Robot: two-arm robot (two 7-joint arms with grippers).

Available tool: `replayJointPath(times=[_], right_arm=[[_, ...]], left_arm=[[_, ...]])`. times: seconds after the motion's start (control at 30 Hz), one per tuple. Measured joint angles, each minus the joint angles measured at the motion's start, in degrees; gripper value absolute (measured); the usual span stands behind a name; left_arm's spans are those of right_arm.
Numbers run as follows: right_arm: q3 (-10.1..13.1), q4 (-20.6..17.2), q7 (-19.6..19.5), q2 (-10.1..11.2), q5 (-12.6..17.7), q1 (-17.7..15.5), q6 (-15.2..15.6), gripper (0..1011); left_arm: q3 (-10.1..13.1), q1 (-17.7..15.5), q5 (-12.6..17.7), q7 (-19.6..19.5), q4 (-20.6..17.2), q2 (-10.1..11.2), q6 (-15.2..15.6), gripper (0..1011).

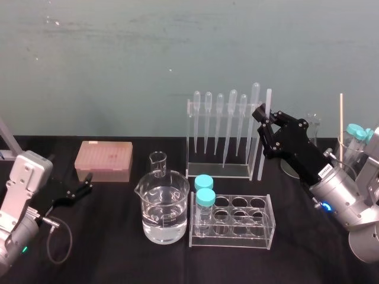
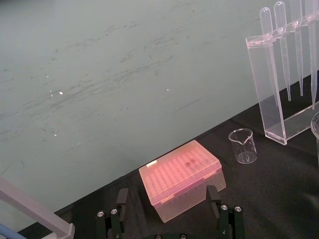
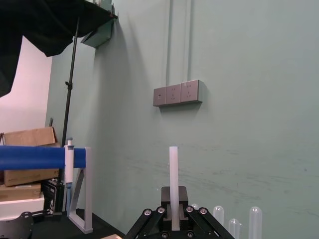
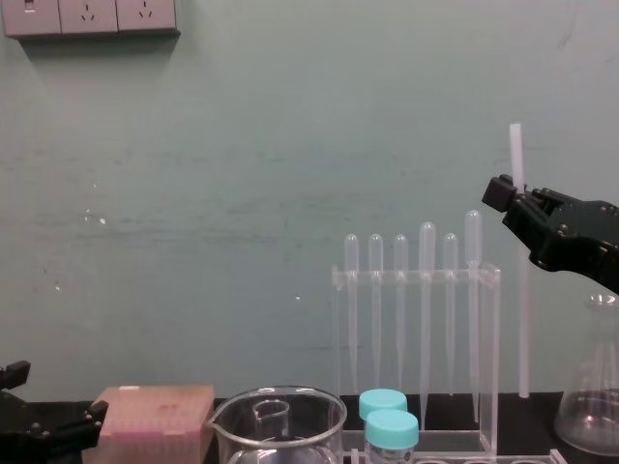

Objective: Pick up the stirring rod with one hand, then place it down.

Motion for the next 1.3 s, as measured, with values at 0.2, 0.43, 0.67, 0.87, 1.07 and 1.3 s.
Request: replayJointPath(times=[0.2,0.43,0.67,0.87,1.07,1.3], right_arm=[[0.0,0.0,0.0,0.0,0.0,0.0,0.0,71],[0.0,0.0,0.0,0.0,0.0,0.0,0.0,71],[0.4,0.0,0.8,-0.1,0.1,0.0,0.2,71],[1.2,-2.0,2.1,1.1,0.4,-1.2,2.1,71],[1.2,-4.4,3.0,2.6,0.7,-3.0,4.2,71],[0.2,-5.8,4.0,4.2,1.0,-4.5,6.6,71]], left_arm=[[0.0,0.0,0.0,0.0,0.0,0.0,0.0,1000],[0.0,0.0,0.0,0.0,0.0,0.0,0.0,1000],[0.0,0.0,0.0,0.0,0.0,0.0,0.0,1000],[0.0,0.0,0.0,0.0,0.0,0.0,0.0,1000],[0.0,0.0,0.0,0.0,0.0,0.0,0.0,1000],[0.0,0.0,0.0,0.0,0.0,0.0,0.0,1000]])
